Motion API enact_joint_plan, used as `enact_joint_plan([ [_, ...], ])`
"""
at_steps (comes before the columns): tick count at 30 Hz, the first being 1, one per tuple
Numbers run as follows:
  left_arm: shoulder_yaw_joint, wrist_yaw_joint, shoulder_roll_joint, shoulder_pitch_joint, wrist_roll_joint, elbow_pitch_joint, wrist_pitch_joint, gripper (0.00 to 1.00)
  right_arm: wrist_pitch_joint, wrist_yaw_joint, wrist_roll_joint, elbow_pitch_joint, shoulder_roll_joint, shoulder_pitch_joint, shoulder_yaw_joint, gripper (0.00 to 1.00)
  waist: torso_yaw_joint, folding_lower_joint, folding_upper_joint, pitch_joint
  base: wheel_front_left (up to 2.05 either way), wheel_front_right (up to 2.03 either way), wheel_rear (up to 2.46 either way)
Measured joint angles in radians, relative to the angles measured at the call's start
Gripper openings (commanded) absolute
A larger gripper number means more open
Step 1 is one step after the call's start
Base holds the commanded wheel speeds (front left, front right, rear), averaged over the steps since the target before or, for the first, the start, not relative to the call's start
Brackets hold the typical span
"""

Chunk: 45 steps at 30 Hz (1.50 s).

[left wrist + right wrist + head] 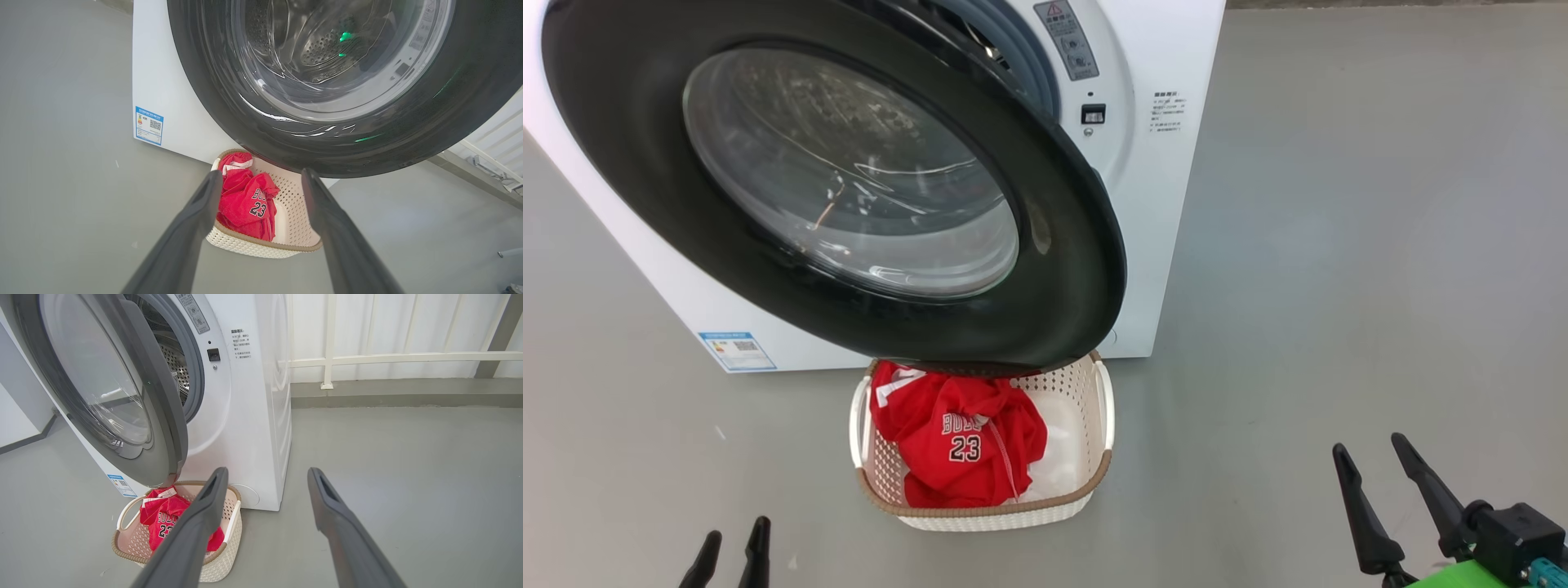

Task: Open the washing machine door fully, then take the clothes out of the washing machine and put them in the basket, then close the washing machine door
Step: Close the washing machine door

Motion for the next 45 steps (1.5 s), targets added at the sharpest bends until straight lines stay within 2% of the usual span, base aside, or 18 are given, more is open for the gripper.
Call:
enact_joint_plan([
  [10,0.108,-0.001,-0.085,0.026,0.268,-0.067,0.000,1.00,0.000,0.000,0.001,-0.001,-0.001,0.018,-0.016,1.00,0.004,0.0000,0.0000,-0.016,0.00,0.00,0.00],
  [21,0.170,-0.001,-0.135,0.053,0.449,-0.139,0.000,1.00,0.000,0.000,0.003,-0.003,-0.001,0.038,-0.036,1.00,0.004,0.0000,0.0000,-0.024,0.00,0.00,0.00],
  [33,0.187,-0.001,-0.177,0.095,0.530,-0.181,0.000,1.00,0.000,0.000,0.003,-0.004,0.004,0.047,-0.041,1.00,0.005,0.0000,0.0000,-0.037,0.00,0.00,0.00],
  [45,0.185,-0.001,-0.181,0.095,0.553,-0.186,0.000,1.00,0.000,0.000,0.003,-0.005,0.013,0.056,-0.040,1.00,0.018,0.0000,0.0000,-0.025,0.00,0.00,0.00],
])
